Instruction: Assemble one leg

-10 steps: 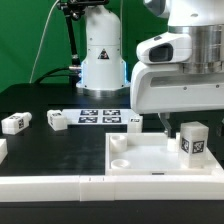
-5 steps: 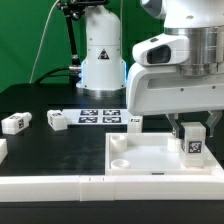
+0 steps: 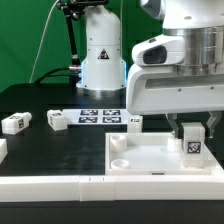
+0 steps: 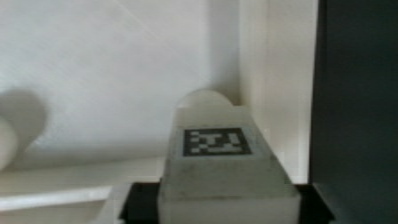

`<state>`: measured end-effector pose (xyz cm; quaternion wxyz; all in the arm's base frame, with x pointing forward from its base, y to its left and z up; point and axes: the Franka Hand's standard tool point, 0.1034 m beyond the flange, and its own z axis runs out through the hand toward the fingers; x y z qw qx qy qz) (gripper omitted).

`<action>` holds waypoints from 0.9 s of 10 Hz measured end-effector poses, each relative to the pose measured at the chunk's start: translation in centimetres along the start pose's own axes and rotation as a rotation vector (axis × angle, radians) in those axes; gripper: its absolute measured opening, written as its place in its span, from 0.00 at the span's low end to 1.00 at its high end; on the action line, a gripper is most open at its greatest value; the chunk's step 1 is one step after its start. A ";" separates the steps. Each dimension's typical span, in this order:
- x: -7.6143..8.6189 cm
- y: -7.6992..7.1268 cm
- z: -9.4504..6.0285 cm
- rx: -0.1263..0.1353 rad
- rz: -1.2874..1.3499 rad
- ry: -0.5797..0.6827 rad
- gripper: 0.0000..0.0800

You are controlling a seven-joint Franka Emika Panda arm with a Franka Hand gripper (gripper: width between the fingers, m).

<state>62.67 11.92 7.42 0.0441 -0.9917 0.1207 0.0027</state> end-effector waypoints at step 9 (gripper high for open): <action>-0.4 -0.7 0.1 0.034 0.968 -0.028 0.37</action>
Offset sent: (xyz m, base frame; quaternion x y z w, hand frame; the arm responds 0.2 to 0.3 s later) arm -0.0102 0.0003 0.0057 -0.0255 -0.0017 0.2851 0.9582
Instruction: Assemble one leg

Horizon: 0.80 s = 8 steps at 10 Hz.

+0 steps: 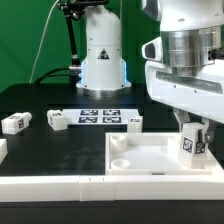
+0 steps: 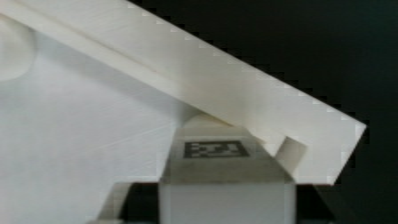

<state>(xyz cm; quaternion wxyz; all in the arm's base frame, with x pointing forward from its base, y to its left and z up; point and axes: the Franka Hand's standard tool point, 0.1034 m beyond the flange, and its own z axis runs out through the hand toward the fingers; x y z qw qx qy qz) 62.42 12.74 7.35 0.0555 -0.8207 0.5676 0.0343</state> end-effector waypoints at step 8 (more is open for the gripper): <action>0.2 -0.2 -0.4 -0.069 -0.737 0.003 0.81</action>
Offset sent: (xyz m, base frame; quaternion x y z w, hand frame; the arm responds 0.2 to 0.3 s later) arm 0.0031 -0.0054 0.0061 -0.0116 0.0230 -0.0567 0.9981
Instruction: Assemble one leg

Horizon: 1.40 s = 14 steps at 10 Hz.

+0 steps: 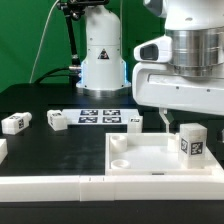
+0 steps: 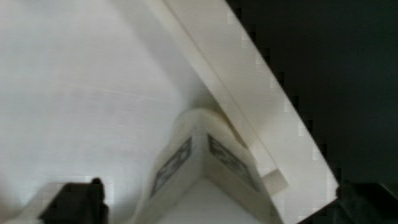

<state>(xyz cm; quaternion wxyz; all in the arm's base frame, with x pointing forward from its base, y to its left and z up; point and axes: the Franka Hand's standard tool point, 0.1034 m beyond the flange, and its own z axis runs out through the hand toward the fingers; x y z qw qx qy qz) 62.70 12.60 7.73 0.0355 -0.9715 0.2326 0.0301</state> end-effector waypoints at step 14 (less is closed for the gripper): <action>0.6 0.4 -0.1 -0.025 -0.552 0.015 0.36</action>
Offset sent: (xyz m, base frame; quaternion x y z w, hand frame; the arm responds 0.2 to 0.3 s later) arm 0.0016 0.0020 0.0027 -0.0351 0.0159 -0.1730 0.9842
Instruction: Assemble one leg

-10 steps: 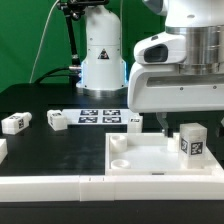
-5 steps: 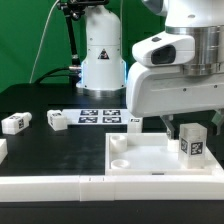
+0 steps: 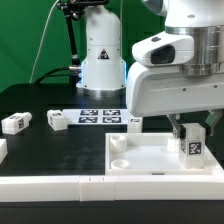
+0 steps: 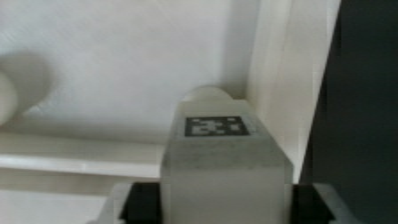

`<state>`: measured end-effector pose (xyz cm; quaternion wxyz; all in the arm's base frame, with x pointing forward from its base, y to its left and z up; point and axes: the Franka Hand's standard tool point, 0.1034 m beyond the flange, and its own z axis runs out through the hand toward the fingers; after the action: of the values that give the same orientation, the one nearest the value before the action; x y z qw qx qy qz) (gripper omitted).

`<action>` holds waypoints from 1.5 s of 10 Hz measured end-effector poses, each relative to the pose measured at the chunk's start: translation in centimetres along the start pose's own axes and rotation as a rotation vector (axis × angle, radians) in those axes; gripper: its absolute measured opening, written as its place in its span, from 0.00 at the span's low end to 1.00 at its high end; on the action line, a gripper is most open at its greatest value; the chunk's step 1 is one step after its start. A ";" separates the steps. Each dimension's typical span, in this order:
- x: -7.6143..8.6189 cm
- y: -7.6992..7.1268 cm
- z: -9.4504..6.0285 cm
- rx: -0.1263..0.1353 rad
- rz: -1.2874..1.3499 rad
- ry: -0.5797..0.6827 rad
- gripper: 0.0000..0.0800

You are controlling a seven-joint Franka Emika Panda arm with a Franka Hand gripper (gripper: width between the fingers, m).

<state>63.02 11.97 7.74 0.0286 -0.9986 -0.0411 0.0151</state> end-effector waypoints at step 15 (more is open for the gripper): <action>-0.2 0.3 0.1 0.141 1.237 0.021 0.76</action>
Offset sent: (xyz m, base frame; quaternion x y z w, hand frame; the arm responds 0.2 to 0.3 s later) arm -0.0134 0.0026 -0.0072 0.0321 0.0106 0.3472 0.9372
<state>62.84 11.70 7.67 0.0808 -0.8332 0.5466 0.0218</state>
